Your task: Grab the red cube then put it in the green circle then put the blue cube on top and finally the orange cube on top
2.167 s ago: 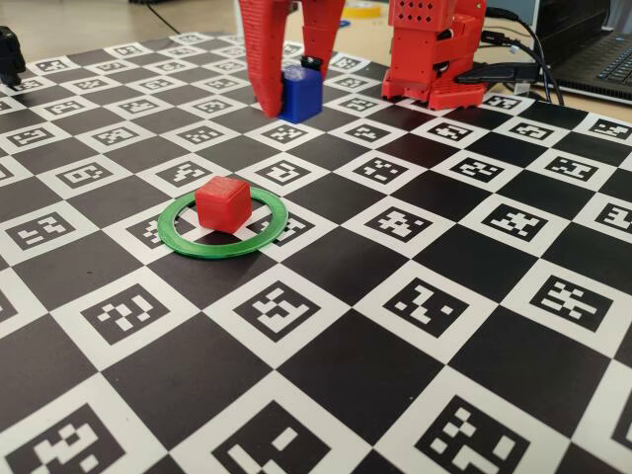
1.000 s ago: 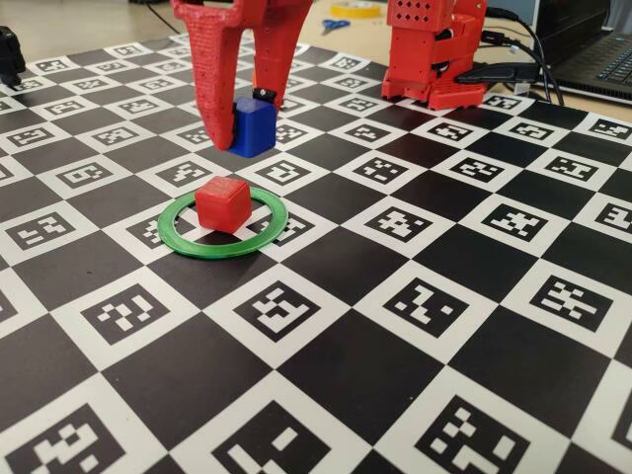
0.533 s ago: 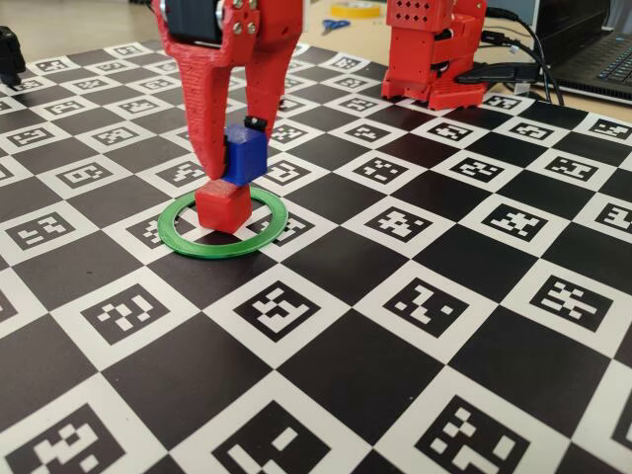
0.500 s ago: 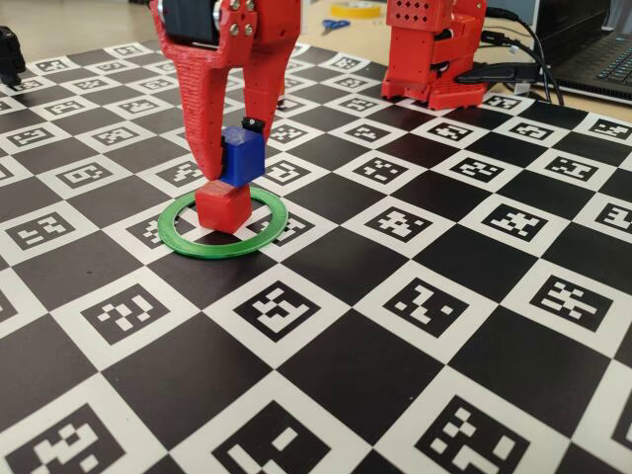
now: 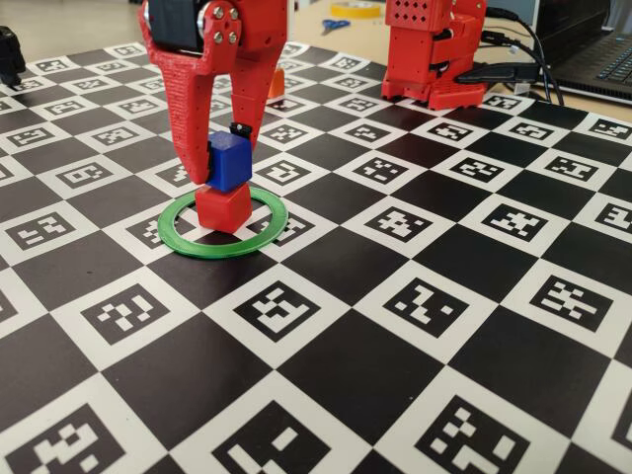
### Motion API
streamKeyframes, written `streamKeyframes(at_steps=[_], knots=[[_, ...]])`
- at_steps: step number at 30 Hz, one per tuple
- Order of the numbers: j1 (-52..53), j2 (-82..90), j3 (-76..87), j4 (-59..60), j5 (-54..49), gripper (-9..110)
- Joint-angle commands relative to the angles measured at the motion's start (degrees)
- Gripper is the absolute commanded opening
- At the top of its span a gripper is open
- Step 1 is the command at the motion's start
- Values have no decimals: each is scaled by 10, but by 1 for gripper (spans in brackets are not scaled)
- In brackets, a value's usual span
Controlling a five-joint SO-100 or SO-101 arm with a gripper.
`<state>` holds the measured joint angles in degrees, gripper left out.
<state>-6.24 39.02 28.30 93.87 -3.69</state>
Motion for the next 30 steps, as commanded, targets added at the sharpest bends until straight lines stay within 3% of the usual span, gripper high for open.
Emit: streamKeyframes(at_steps=[1,13,22,30], knots=[[6,18,-48,-7,-5,4],[3,11,-46,-6,-1,7],[2,16,-46,-3,13,27],[6,30,-46,4,40,35]])
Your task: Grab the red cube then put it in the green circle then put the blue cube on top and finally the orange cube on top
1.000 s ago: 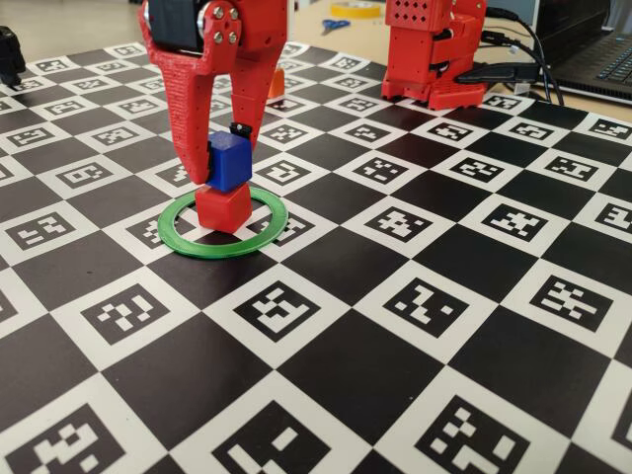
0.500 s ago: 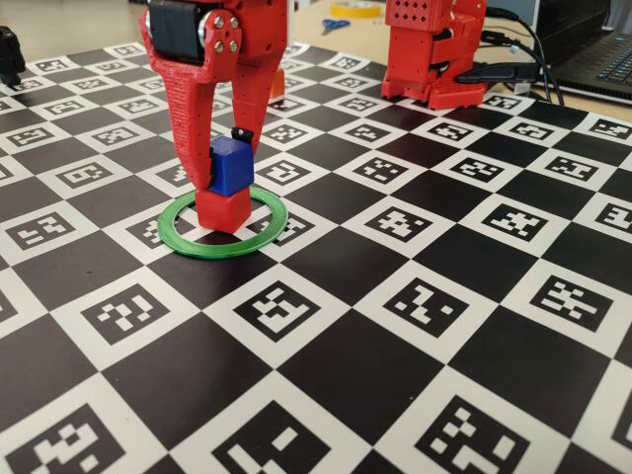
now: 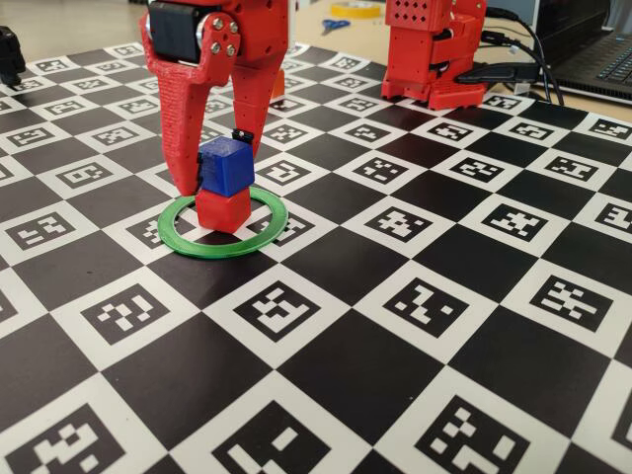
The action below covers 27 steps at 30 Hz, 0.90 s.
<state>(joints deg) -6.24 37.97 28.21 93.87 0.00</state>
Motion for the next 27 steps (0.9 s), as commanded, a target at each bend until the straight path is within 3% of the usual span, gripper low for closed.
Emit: streamKeyframes(at_steps=[1,19,27], knots=[[6,43,-45,6,5,35],[-11,192,13,51,23,37],[36,403,203,69,-58,37]])
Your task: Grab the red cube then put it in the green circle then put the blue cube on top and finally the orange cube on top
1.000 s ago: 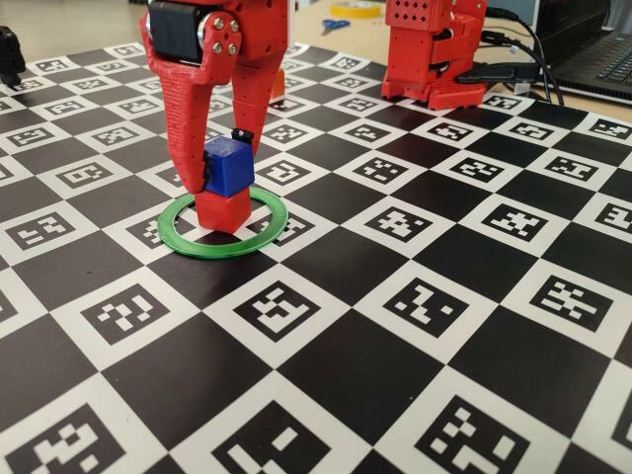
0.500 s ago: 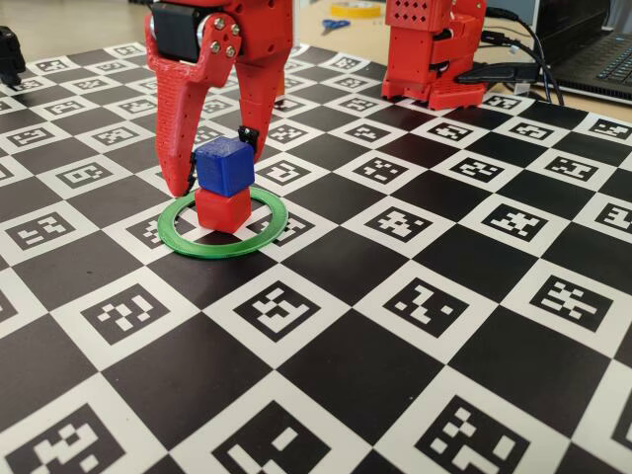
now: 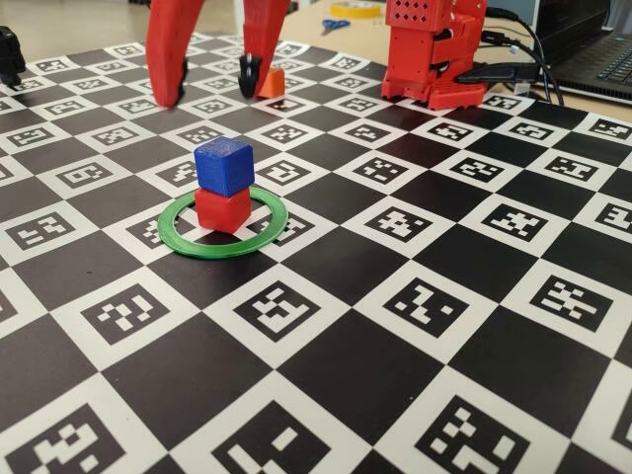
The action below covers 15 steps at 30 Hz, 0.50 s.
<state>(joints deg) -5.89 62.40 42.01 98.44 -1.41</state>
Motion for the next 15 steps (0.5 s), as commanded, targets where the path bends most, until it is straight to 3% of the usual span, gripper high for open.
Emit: streamKeyframes(at_steps=[1,15], knots=[[48,188,101,22,-65,37],[345,414,402,-22,-346,42]])
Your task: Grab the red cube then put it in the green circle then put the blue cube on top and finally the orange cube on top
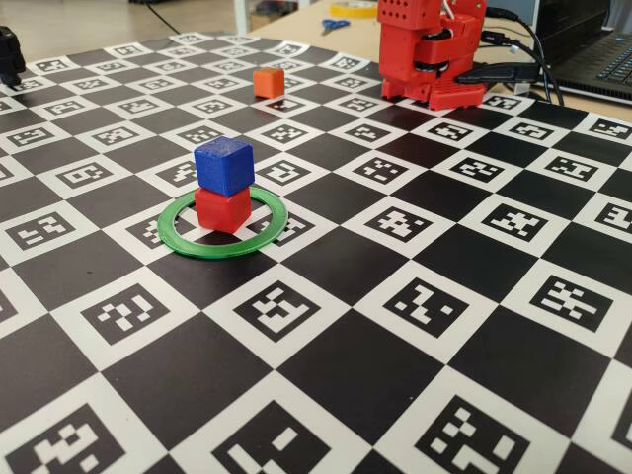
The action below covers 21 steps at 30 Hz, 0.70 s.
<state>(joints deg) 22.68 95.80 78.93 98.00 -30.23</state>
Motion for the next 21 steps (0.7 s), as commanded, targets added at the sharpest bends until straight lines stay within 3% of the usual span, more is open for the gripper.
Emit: streamKeyframes(at_steps=[1,10,21], knots=[[77,94,56,-27,-77,42],[226,156,229,-111,-221,43],[293,198,374,-185,-339,43]])
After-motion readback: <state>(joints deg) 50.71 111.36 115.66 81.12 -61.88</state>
